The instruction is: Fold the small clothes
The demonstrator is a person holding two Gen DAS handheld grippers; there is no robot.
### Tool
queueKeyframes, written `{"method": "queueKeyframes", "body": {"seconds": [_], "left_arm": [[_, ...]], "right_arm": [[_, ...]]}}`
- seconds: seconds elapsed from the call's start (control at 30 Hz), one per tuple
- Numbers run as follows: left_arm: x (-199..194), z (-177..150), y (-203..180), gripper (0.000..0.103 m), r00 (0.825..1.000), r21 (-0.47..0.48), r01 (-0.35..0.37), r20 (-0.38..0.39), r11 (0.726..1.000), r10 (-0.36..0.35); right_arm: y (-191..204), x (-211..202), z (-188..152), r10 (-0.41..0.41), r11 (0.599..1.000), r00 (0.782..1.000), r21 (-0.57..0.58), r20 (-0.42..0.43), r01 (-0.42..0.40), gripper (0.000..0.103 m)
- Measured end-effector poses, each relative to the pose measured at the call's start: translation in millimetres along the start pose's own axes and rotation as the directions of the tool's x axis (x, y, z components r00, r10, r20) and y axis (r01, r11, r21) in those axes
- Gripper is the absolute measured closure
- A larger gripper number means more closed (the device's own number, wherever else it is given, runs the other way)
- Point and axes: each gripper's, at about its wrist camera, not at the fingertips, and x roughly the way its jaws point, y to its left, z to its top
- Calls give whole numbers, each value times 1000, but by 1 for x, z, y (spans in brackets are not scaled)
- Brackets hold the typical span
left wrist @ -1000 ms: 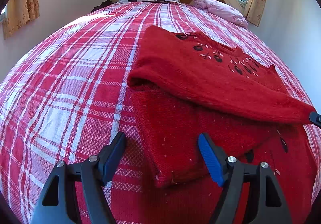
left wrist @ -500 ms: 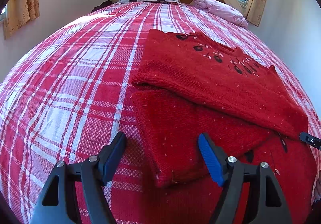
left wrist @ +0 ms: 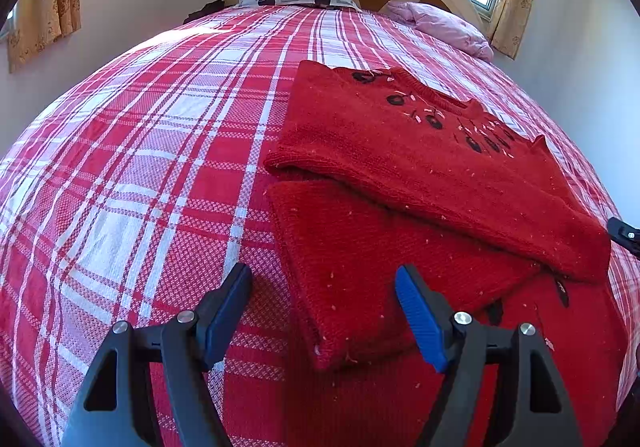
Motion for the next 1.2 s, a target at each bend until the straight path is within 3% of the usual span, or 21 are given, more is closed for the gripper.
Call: {"method": "queueKeyframes", "body": {"seconds": [0.03,0.1,0.17,0.37,0.53,0.7,0.83,0.9,1.03,1.2], "left_arm": [[0,0,0,28,1000,2,-2,-1,1000,2],[1,0,-1,28,1000,7,-7,-5,1000,7],[2,0,-2,27,1000,15,-12,-6,1000,12],[3,0,-3,26,1000,23,-18,-9,1000,18],[4,0,-3,26,1000,24,-19,-9,1000,19],[4,0,-3,26,1000,27,-23,-10,999,23],[4,0,-3,26,1000,27,-22,-10,999,23],[4,0,-3,25,1000,27,-22,-10,999,22],[3,-1,-3,25,1000,28,-20,-11,999,21],[3,-2,-6,24,1000,34,-24,-13,999,25]], "right_arm": [[-1,8,1,-41,999,999,7,-17,42,66],[-9,23,0,-32,998,997,54,-75,36,65],[-13,39,-7,-48,997,990,47,-131,54,73],[-4,31,-20,-144,987,985,-81,-94,137,77],[-2,17,-15,-164,986,985,-32,-45,163,71],[36,3,-23,-112,983,993,-146,33,115,69],[45,20,-31,-98,973,995,-210,-4,95,68],[37,31,-35,-127,973,991,-198,-44,116,69],[22,26,-38,-159,972,987,-183,-33,150,71],[11,25,-34,-120,982,991,-155,-57,110,71]]}}
